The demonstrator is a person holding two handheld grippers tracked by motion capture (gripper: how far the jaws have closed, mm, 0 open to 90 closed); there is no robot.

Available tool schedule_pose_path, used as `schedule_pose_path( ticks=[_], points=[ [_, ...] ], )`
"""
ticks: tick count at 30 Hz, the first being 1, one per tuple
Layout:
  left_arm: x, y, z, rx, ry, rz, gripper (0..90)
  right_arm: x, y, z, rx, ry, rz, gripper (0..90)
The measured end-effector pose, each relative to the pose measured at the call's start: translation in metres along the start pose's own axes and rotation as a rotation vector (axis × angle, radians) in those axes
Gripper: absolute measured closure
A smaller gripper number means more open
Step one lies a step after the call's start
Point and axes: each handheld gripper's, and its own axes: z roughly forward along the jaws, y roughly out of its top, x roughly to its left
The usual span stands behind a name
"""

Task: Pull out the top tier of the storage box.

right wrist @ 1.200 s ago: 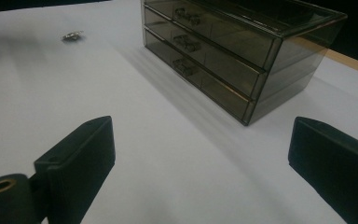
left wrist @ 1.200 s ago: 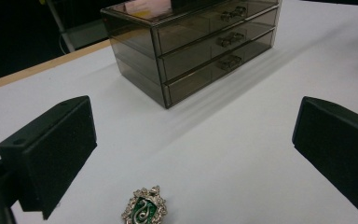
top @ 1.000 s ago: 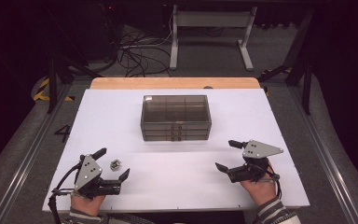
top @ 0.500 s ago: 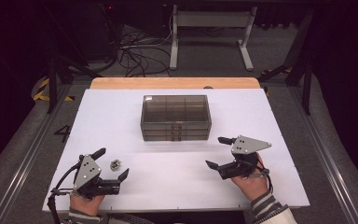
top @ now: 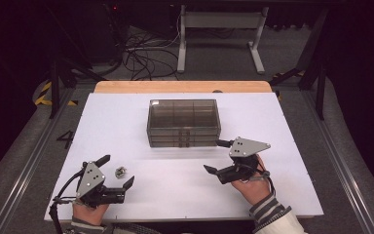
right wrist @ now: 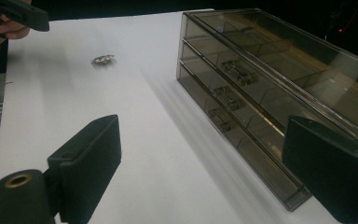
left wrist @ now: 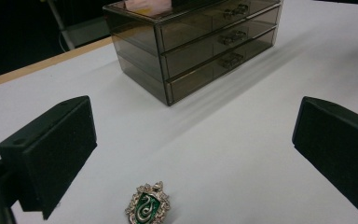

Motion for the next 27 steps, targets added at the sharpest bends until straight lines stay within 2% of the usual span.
schedule_pose_path(
  ticks=[16, 27],
  points=[
    [0.000, 0.000, 0.000, -0.001, -0.003, 0.001, 0.2, 0.006, 0.021, 0.018, 0.010, 0.040, -0.062, 14.7],
    [0.001, 0.000, 0.000, 0.000, -0.005, 0.001, 0.2, 0.009, 0.029, 0.024, 0.022, 0.041, -0.104, 17.0]
  ],
)
